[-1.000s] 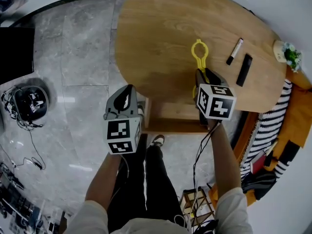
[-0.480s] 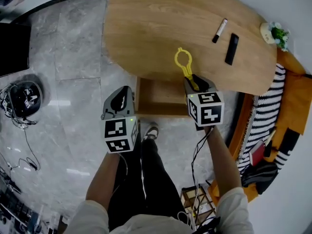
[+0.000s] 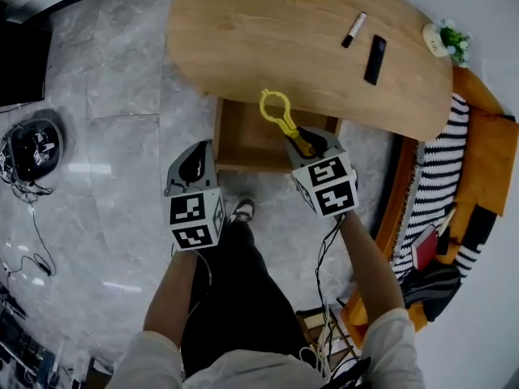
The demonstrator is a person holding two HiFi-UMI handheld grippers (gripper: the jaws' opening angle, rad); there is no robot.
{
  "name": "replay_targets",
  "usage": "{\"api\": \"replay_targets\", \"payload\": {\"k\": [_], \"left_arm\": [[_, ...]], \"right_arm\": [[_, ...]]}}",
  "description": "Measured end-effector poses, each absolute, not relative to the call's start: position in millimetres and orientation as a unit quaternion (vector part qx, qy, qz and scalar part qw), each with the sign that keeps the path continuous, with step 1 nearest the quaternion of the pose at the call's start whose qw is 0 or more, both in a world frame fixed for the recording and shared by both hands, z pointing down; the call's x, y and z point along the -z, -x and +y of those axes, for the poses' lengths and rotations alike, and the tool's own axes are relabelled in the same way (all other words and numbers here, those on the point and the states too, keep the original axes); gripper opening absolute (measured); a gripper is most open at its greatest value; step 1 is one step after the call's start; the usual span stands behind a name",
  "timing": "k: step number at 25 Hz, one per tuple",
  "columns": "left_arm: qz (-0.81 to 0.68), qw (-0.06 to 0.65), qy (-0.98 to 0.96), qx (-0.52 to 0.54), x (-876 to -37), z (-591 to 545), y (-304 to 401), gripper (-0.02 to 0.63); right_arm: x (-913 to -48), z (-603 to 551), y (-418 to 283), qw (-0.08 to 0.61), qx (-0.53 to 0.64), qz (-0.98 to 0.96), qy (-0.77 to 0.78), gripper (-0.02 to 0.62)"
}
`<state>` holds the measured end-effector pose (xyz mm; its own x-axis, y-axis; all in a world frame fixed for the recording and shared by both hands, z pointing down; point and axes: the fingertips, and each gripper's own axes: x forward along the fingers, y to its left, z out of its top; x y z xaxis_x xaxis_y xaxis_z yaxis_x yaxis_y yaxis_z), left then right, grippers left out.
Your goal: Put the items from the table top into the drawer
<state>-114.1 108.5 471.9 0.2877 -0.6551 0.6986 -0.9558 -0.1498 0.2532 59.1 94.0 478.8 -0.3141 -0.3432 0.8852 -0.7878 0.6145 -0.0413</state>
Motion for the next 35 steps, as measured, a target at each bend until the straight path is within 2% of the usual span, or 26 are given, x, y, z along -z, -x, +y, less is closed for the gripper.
{"api": "replay_targets", "payload": {"k": [9, 12, 25, 35], "left_arm": [[-0.567, 0.352, -0.712, -0.221, -478, 138, 118, 0.011], [-0.566, 0.351, -0.712, -0.224, -480, 137, 119, 0.011], [-0.542, 0.336, -0.731, -0.241, -483, 106, 95, 0.011], [-0.493, 0.321, -0.761, -0.273, -479, 82, 58, 0.011]], "right_arm": [[-482, 122, -44, 0.479, -0.21, -0.8, -0.295, 0.107], [-484, 115, -49, 0.47, -0.221, -0.796, -0.31, 0.196], [-494, 113, -86, 0.453, -0.253, -0.779, -0.353, 0.179], [-483, 81, -123, 0.386, -0.305, -0.746, -0.449, 0.173]]}}
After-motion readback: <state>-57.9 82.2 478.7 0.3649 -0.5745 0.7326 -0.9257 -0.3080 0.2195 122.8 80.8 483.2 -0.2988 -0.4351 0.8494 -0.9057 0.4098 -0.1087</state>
